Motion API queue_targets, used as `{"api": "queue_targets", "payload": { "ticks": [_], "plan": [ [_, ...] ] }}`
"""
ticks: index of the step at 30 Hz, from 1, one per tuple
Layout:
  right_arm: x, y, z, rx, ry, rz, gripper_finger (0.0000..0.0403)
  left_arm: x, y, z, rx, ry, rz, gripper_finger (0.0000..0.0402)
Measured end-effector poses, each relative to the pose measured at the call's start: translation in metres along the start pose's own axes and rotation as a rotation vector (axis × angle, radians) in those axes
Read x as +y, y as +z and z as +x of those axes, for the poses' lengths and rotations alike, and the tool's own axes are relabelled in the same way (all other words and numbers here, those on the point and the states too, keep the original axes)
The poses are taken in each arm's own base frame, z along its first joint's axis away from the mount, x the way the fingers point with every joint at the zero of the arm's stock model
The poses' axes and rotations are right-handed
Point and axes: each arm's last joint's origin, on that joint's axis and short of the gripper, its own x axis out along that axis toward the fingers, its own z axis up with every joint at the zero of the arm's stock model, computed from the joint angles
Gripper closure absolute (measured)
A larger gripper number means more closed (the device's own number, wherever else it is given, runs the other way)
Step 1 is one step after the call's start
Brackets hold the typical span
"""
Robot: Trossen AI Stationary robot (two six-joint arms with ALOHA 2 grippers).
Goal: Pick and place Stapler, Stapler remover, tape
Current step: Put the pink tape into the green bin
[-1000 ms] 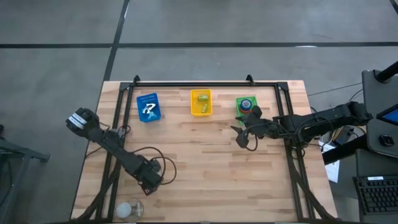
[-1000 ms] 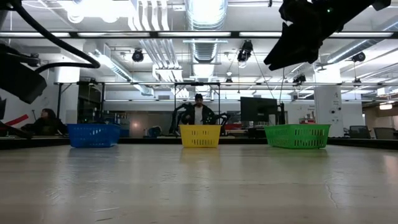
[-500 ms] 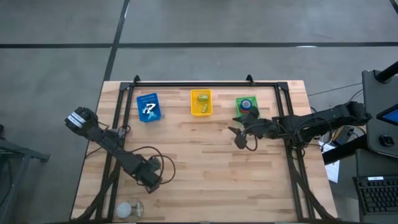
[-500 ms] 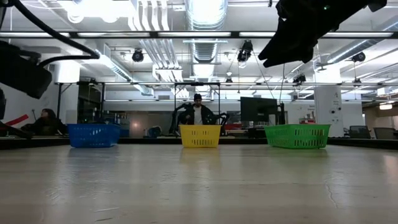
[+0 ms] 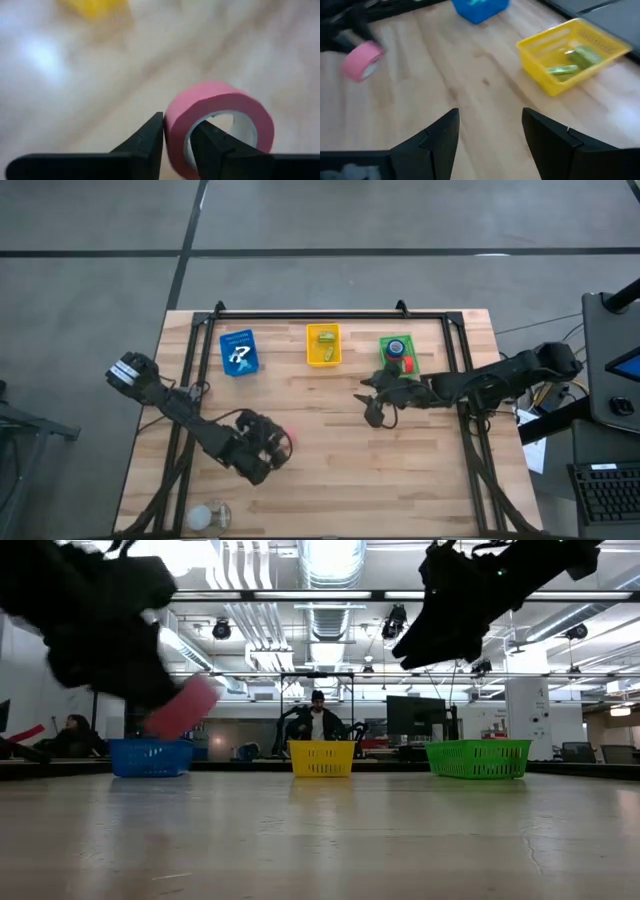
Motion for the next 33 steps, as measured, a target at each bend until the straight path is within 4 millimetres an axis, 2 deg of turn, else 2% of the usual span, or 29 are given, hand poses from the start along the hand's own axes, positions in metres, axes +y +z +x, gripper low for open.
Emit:
{"api": "queue_targets", "payload": {
  "ticks": [6,11,16,26,33],
  "plan": [
    [0.014,0.0,0.019,-0.043,0.146,0.028,0.02,-0.004,0.028,0.011,-0.282,0.083,-0.048,0.0331],
    [0.027,0.001,0.033,-0.105,0.315,0.063,0.0202,-0.004,0.05,0.024,-0.348,0.115,-0.037,0.0351],
    [0.03,-0.001,0.042,-0.127,0.338,0.095,0.0188,-0.005,0.066,0.031,-0.389,0.12,-0.02,0.0339],
    [0.039,0.012,0.053,-0.206,0.358,0.116,0.0106,-0.001,0.079,0.039,-0.423,0.138,-0.064,0.0344],
    [0.055,0.028,0.072,-0.231,0.341,0.078,0.0086,-0.004,0.084,0.038,-0.449,0.123,-0.054,0.0337]
  ]
}}
